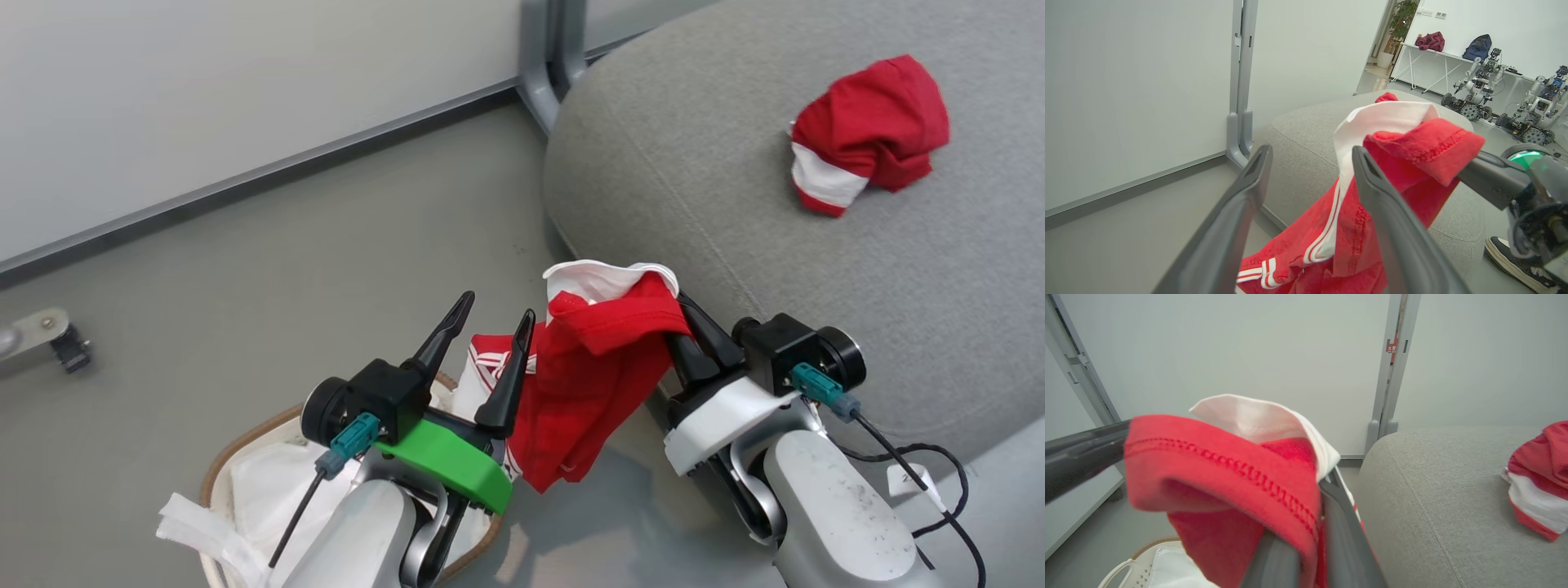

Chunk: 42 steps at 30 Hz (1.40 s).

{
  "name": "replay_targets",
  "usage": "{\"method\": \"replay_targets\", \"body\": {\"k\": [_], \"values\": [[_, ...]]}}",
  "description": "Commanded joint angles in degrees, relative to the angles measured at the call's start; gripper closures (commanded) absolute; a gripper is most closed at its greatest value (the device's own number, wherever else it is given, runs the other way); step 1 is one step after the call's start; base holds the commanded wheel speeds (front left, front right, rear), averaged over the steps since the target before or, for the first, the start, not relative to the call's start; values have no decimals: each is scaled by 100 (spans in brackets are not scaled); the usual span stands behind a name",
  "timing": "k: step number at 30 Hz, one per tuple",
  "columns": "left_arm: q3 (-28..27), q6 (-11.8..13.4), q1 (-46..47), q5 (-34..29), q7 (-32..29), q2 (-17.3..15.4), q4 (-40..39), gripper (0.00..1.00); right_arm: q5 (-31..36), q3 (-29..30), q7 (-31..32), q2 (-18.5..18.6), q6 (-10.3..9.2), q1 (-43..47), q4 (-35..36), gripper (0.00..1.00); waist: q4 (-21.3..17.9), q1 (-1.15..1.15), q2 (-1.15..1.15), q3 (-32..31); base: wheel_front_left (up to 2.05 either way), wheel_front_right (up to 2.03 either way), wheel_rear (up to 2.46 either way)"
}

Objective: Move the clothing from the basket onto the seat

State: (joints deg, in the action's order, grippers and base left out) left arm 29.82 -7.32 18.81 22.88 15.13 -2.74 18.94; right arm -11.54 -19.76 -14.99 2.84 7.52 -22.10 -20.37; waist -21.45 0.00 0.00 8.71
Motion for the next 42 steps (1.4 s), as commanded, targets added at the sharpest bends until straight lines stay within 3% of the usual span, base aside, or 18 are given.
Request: {"method": "replay_targets", "body": {"k": [1,12,19,31,37,42], "values": [[0,-26,-49,-43,2,-31,29,0,-25,39,-30,17,-6,89,32,100,-810,0,0,168,0,0,0],[503,-23,280,110,3,-62,251,0,304,721,-30,13,-6,310,254,100,-965,0,0,382,0,0,0],[524,-24,252,108,2,-154,346,0,513,827,-30,210,-6,-148,190,100,-957,0,0,577,0,0,0],[349,-24,262,-77,3,-371,413,0,658,1401,-29,1477,-7,-2310,363,100,-774,0,0,1146,0,0,0],[316,-24,440,-79,3,-470,451,0,942,1761,-28,2365,-7,-3575,-165,100,-496,0,0,1470,0,0,0],[394,-24,624,-89,3,-496,471,0,1209,2280,-29,2878,-8,-4249,-904,100,-198,0,0,1766,0,0,0]]}}
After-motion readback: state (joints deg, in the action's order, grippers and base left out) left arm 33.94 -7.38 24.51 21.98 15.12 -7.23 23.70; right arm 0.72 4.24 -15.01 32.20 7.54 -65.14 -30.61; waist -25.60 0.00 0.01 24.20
